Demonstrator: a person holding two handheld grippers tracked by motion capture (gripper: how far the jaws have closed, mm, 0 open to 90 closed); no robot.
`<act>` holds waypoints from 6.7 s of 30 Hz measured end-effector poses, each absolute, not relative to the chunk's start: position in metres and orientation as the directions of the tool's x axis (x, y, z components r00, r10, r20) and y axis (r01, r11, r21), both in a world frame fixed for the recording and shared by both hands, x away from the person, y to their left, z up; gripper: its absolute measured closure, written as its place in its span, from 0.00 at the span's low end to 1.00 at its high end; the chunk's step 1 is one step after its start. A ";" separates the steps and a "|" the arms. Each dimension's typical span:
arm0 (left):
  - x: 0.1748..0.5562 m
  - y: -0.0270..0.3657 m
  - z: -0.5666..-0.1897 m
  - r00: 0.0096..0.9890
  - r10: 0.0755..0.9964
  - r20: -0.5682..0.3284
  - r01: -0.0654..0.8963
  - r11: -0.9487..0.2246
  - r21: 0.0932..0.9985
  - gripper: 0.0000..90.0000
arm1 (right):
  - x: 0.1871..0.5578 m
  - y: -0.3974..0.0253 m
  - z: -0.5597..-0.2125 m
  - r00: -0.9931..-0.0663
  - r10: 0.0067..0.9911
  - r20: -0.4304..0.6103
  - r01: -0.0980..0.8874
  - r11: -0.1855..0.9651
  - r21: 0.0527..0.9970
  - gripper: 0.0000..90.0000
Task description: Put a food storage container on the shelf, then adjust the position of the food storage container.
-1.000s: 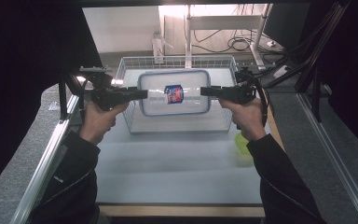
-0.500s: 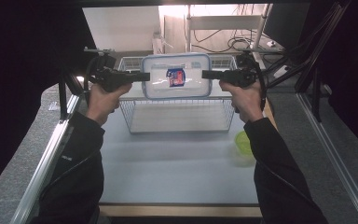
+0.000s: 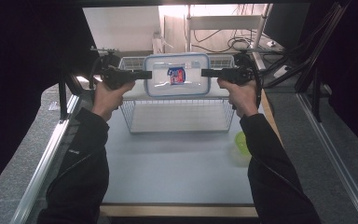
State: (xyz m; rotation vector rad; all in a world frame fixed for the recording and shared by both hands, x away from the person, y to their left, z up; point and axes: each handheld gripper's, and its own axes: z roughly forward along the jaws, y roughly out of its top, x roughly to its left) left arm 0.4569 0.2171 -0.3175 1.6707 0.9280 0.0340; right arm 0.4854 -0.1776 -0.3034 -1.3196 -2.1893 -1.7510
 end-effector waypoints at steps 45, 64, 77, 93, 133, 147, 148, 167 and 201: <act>0.418 0.196 -0.321 0.640 0.763 -0.087 0.329 -0.170 0.929 0.69 | 0.473 -0.174 -0.317 -0.671 0.666 0.325 0.511 0.098 0.854 0.83; 0.447 0.191 -0.352 0.669 0.719 -0.190 0.450 -0.187 0.873 0.94 | 0.473 -0.143 -0.334 -0.672 0.694 0.259 0.500 0.167 0.850 0.97; 0.434 0.181 -0.355 0.704 0.690 -0.169 0.409 -0.200 0.890 0.76 | 0.467 -0.144 -0.339 -0.698 0.688 0.199 0.473 0.235 0.849 0.81; 0.395 0.163 -0.375 0.757 0.644 -0.109 0.373 -0.290 0.881 0.35 | 0.439 -0.144 -0.347 -0.751 0.652 0.105 0.391 0.311 0.866 0.44; 0.302 0.165 -0.458 0.782 0.622 -0.044 0.353 -0.383 0.854 0.06 | 0.353 -0.191 -0.426 -0.789 0.611 0.063 0.368 0.388 0.845 0.04; 0.273 0.184 -0.498 0.727 0.683 -0.072 0.395 -0.330 0.858 0.03 | 0.323 -0.203 -0.456 -0.772 0.633 0.047 0.377 0.397 0.837 0.05; 0.270 0.187 -0.501 0.719 0.692 -0.067 0.402 -0.335 0.852 0.03 | 0.322 -0.204 -0.458 -0.773 0.633 0.049 0.380 0.400 0.834 0.05; 0.268 0.195 -0.516 0.705 0.707 -0.058 0.426 -0.358 0.831 0.03 | 0.312 -0.223 -0.472 -0.731 0.676 0.088 0.455 0.388 0.802 0.02; 0.267 0.187 -0.519 0.729 0.684 -0.001 0.402 -0.427 0.810 0.06 | 0.382 -0.323 -0.449 -0.438 0.899 0.016 0.562 0.260 0.785 1.00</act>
